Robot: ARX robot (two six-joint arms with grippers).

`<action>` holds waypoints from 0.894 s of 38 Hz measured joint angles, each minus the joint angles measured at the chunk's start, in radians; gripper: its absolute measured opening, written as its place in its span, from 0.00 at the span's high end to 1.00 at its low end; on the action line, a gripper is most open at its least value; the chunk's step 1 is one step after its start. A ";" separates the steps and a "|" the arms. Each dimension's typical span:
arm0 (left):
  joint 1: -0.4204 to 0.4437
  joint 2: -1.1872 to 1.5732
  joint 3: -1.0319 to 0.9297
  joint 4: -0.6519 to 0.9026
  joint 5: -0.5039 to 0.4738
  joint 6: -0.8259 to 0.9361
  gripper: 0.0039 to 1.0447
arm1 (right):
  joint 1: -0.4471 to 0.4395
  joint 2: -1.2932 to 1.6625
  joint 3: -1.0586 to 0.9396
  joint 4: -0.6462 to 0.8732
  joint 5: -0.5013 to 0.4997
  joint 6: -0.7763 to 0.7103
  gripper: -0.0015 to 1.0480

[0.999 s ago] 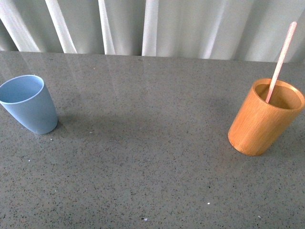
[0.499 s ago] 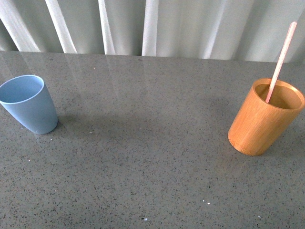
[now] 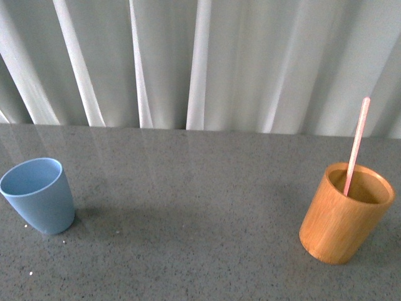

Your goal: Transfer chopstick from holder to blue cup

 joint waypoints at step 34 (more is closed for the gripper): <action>0.000 0.000 0.000 0.000 0.000 0.000 0.06 | 0.000 0.000 0.000 0.000 0.000 0.000 0.10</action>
